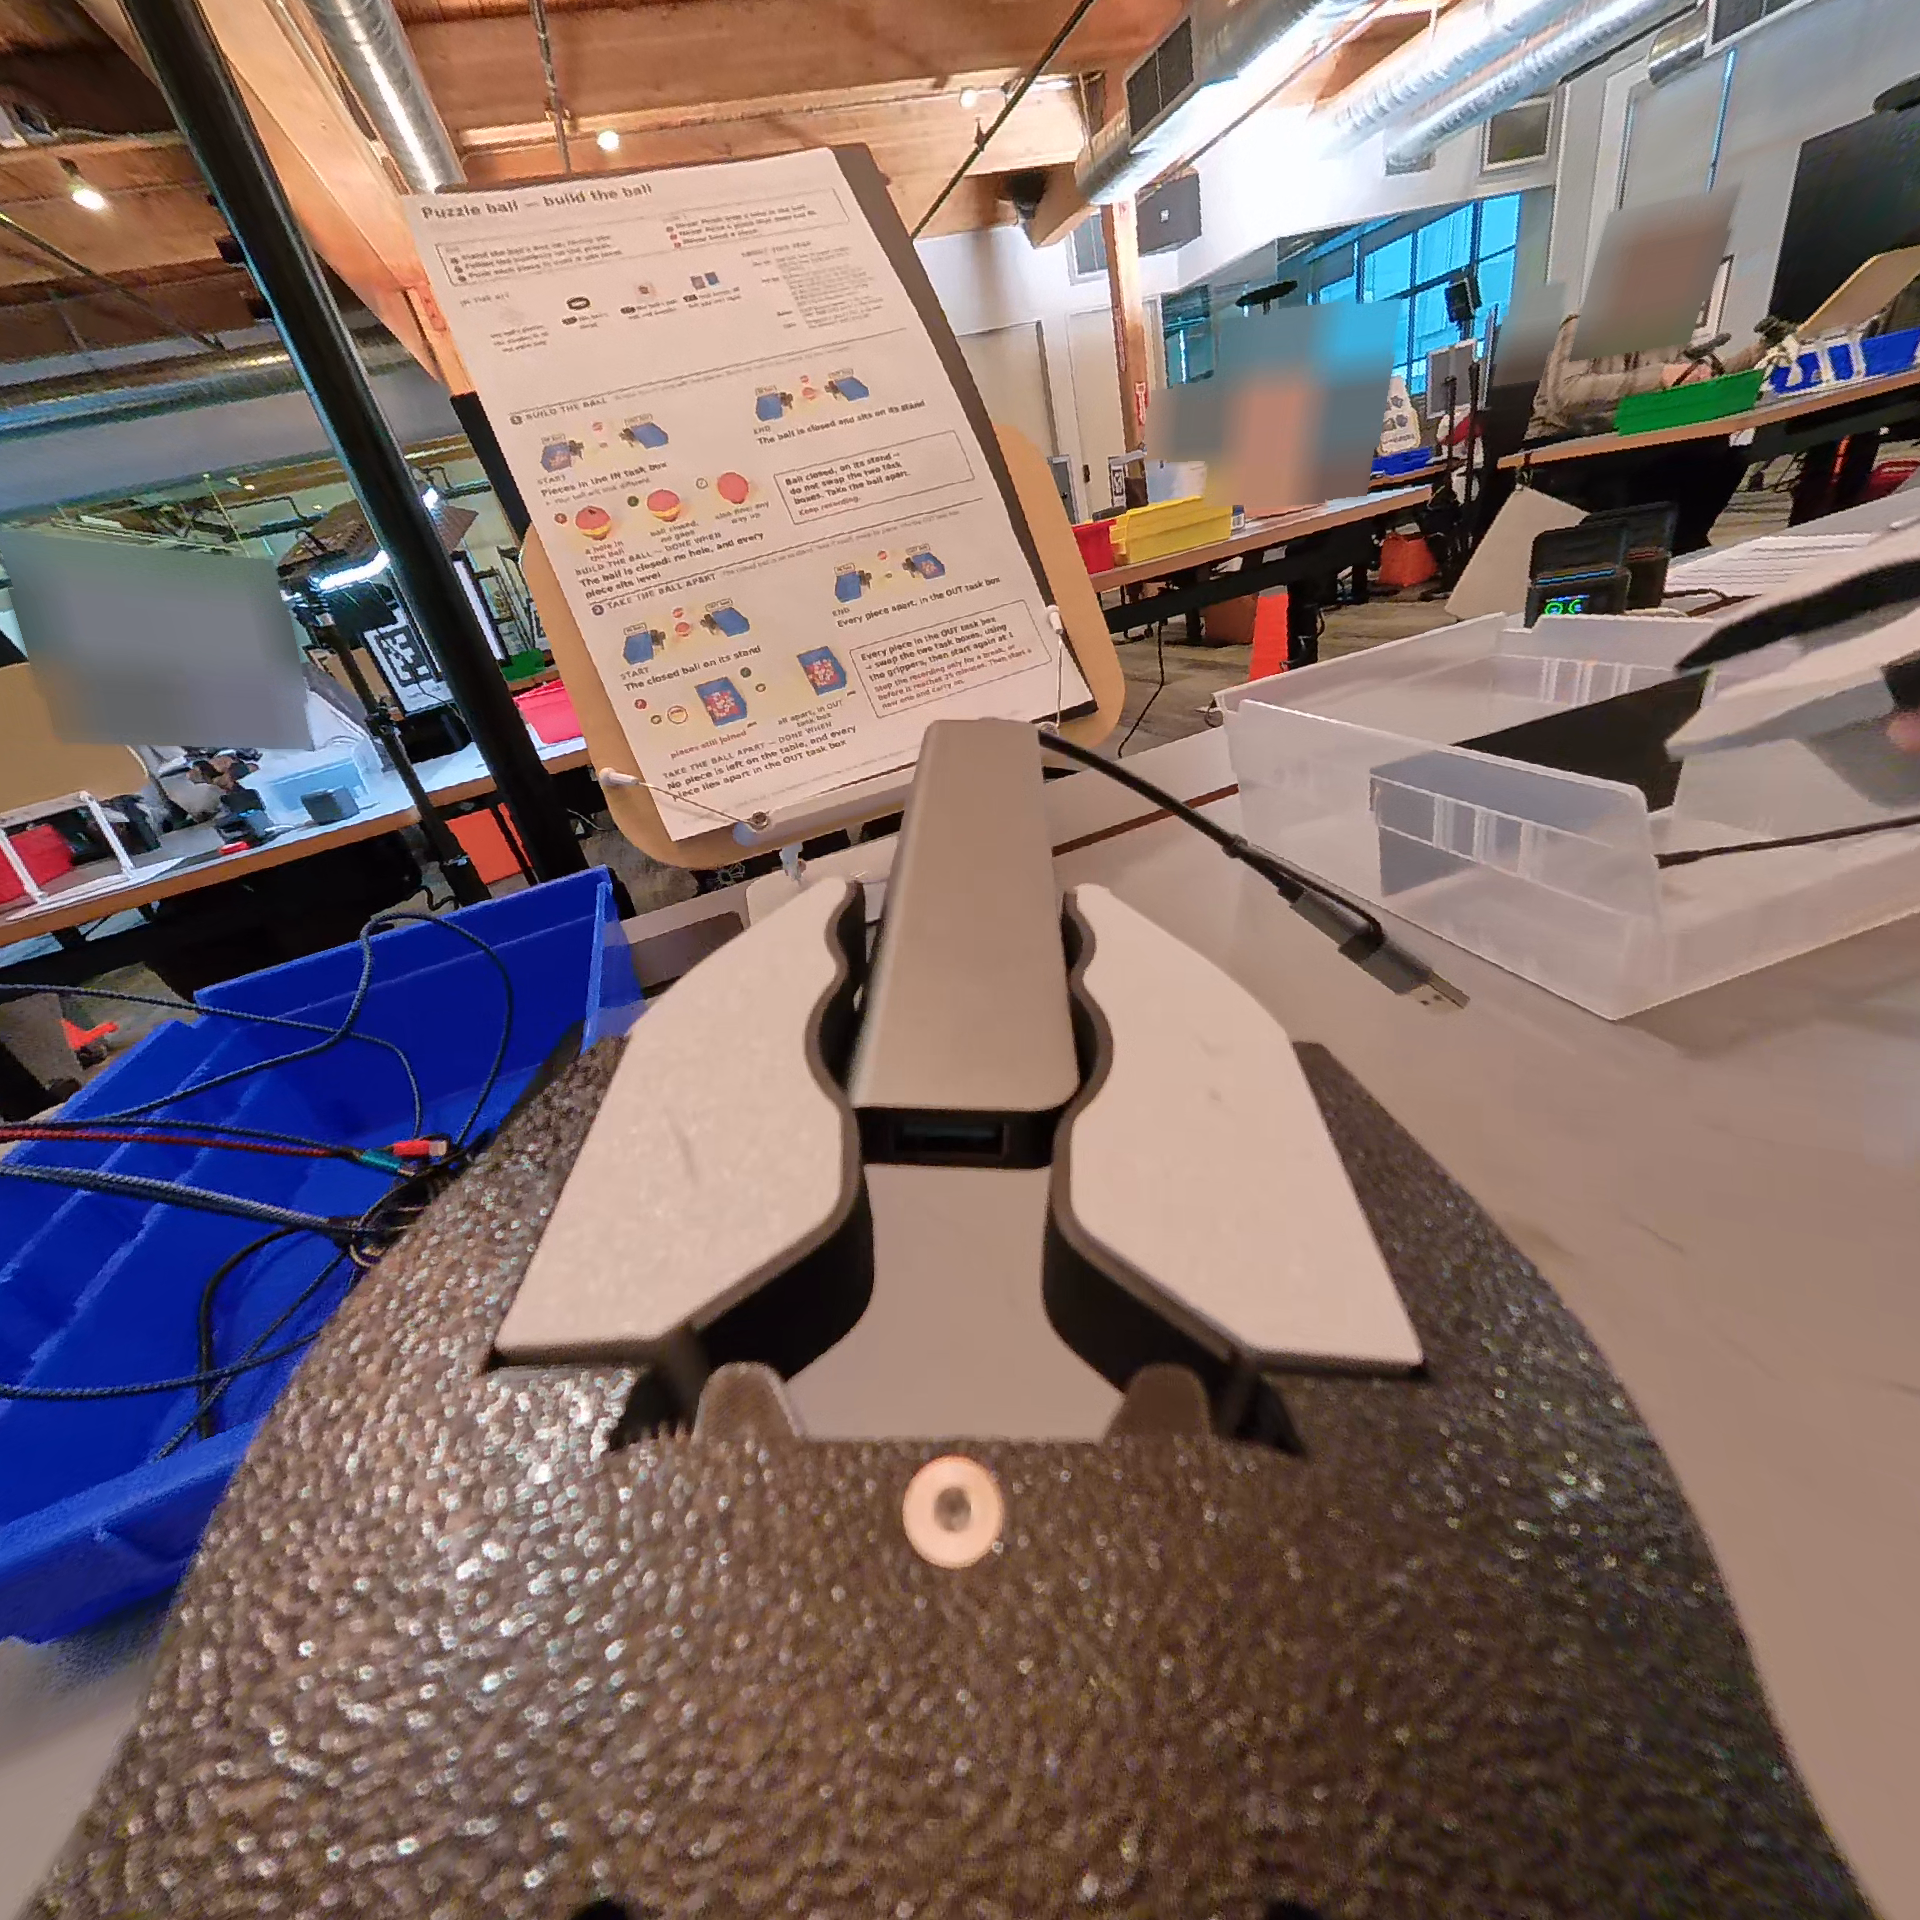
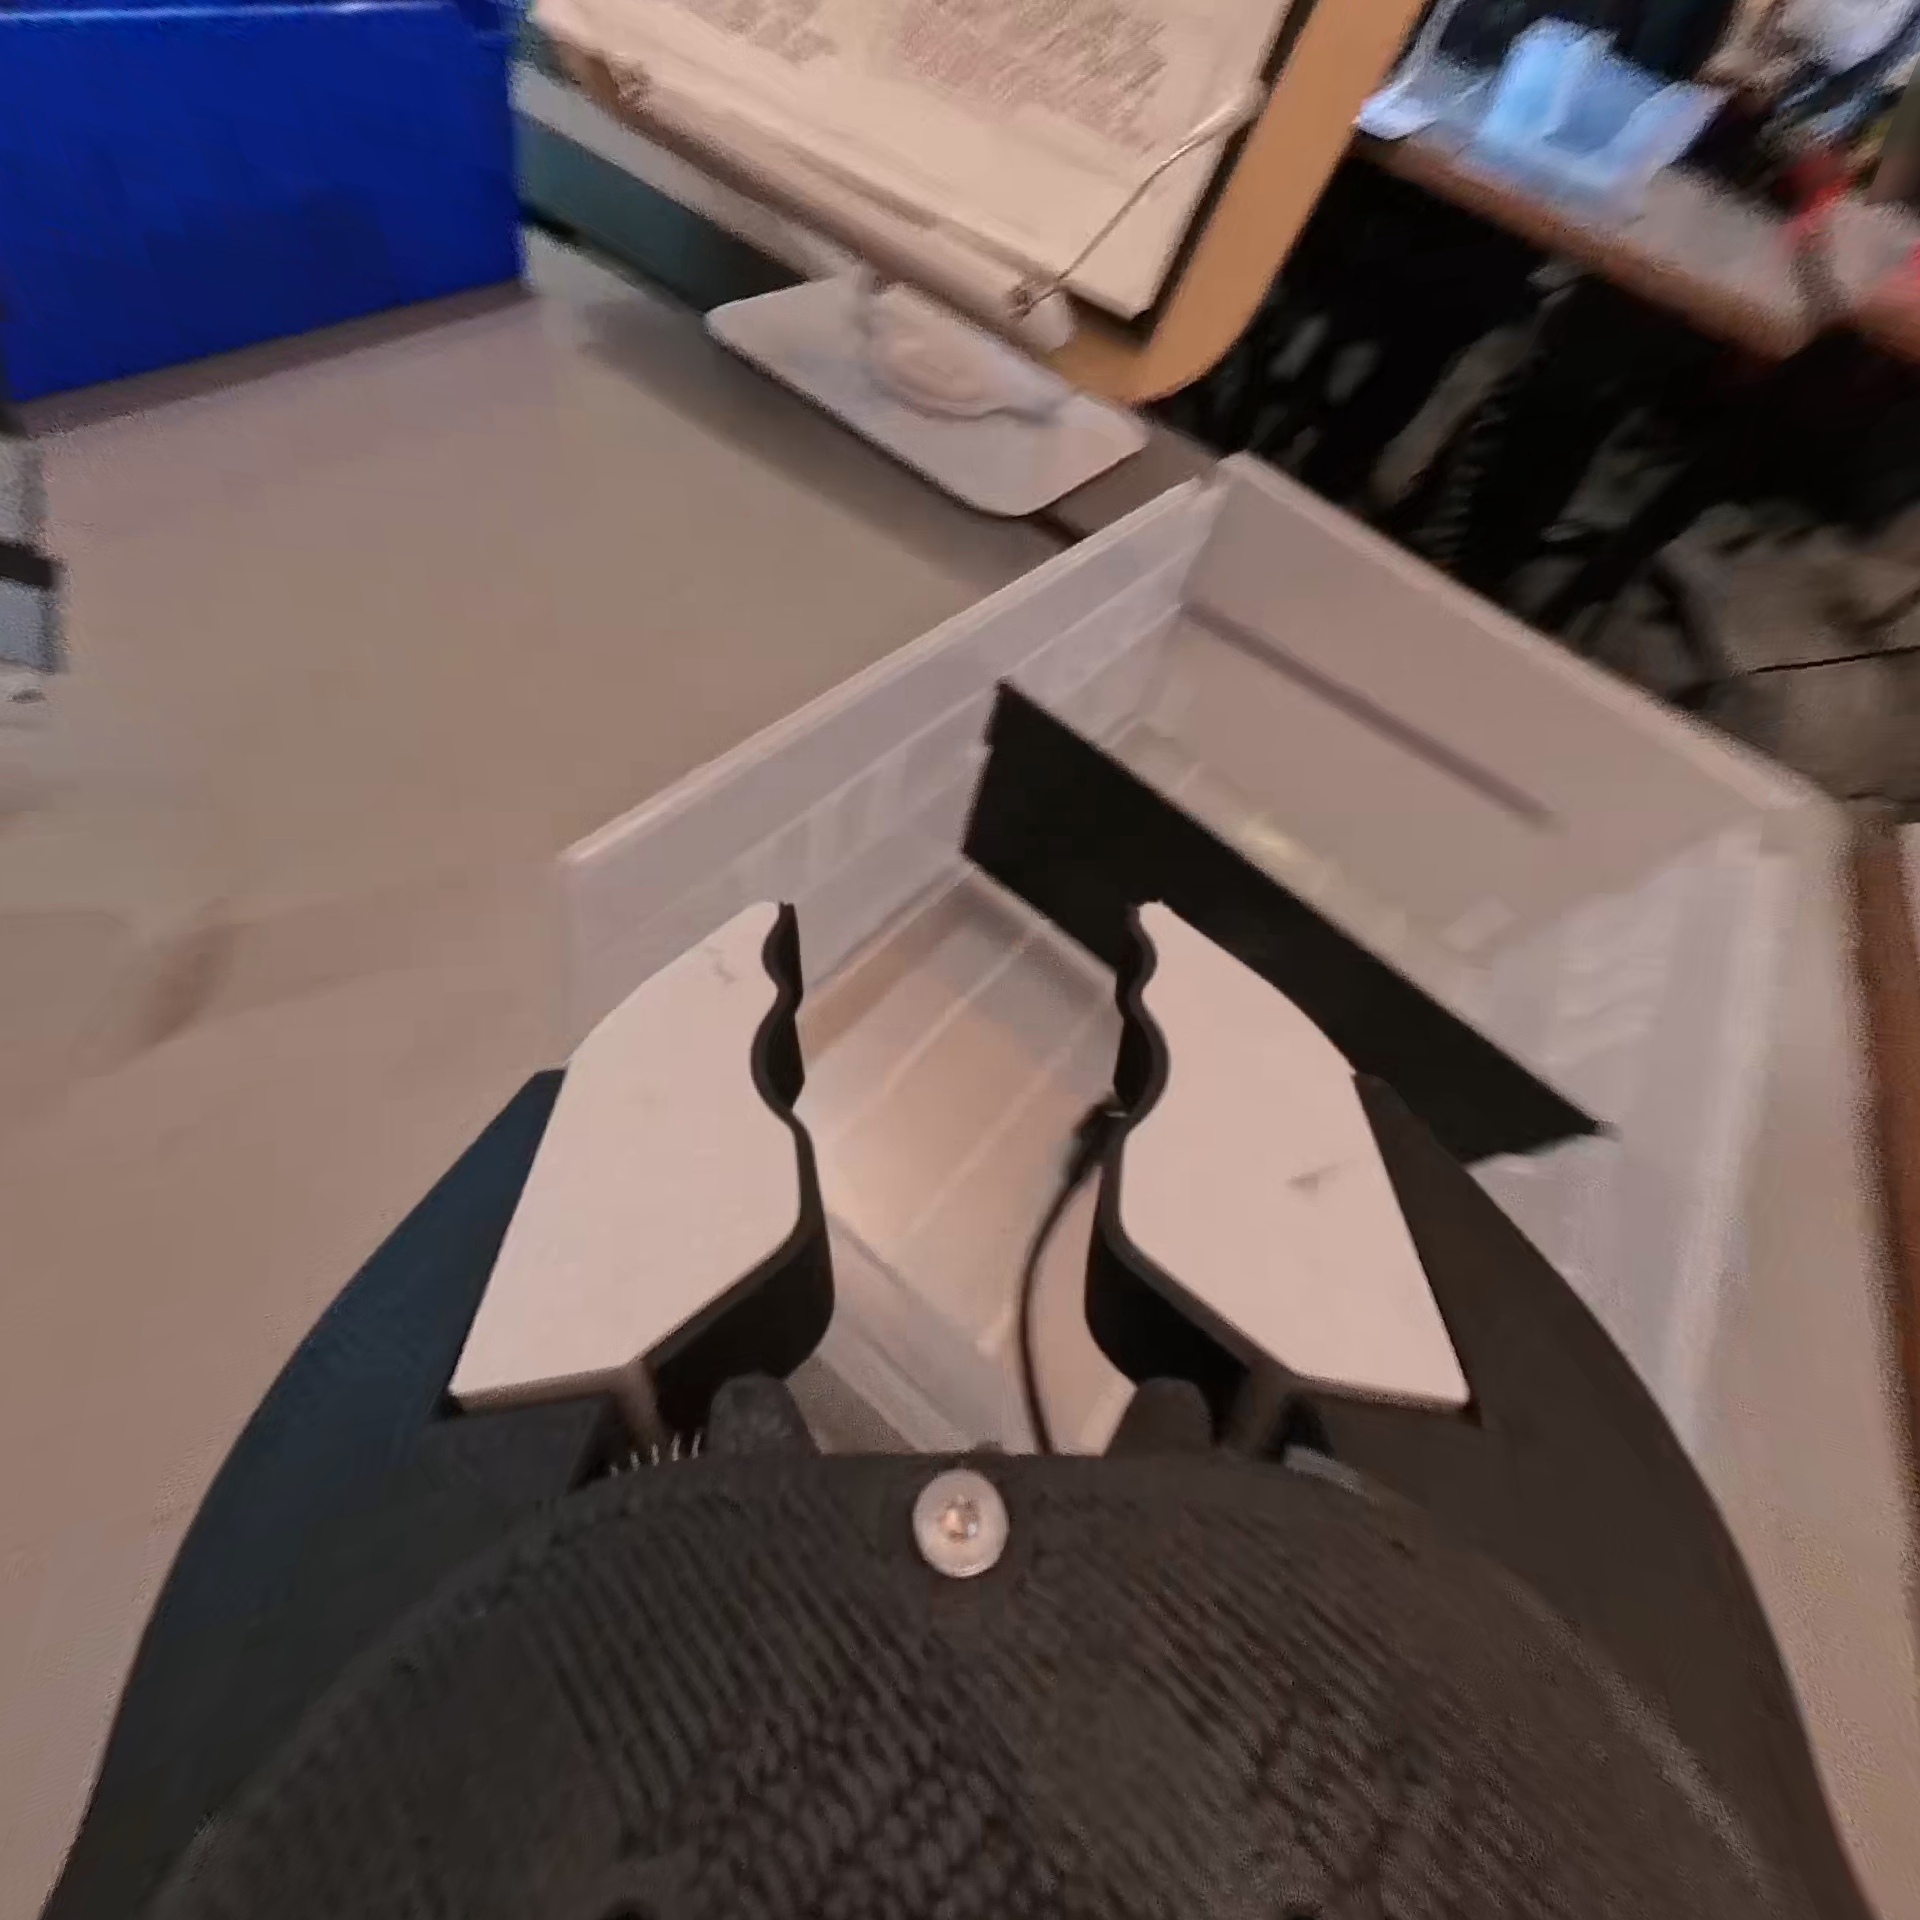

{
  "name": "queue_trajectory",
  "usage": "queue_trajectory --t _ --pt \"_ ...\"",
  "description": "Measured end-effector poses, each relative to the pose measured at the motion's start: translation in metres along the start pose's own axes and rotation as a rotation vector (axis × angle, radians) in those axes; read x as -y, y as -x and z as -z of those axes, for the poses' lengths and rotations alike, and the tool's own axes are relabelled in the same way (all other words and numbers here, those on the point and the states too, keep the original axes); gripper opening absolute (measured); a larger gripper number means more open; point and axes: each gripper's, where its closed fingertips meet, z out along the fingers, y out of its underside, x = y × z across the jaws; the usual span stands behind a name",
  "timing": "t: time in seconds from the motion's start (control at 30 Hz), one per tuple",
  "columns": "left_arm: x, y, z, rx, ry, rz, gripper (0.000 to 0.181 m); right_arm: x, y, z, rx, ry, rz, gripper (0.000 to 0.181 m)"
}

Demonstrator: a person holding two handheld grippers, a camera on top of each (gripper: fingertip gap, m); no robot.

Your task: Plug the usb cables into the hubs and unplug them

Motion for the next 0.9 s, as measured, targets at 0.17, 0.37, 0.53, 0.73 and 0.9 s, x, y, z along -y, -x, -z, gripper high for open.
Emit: queue_trajectory --t 0.17,0.37,0.53,0.73,0.9 --pt "0.002 0.0 0.001 -0.002 -0.002 -0.004 0.035 -0.004 -0.019 0.044 -0.016 0.111 0.054 0.052" --pt "-0.004 -0.005 -0.002 -0.022 0.012 0.009 0.035 -0.086 -0.022 0.088 0.079 0.558 0.24 0.051" --pt "-0.004 -0.013 -0.003 -0.043 0.016 0.0 0.035 -0.112 -0.025 0.078 0.128 0.628 0.344 0.0" --pt "-0.005 -0.013 -0.003 -0.041 0.017 0.01 0.034 -0.119 -0.025 0.071 0.16 0.651 0.39 0.0" --pt "-0.001 -0.015 -0.003 -0.051 0.017 -0.009 0.034 -0.098 -0.014 0.075 0.193 0.557 0.359 0.0"
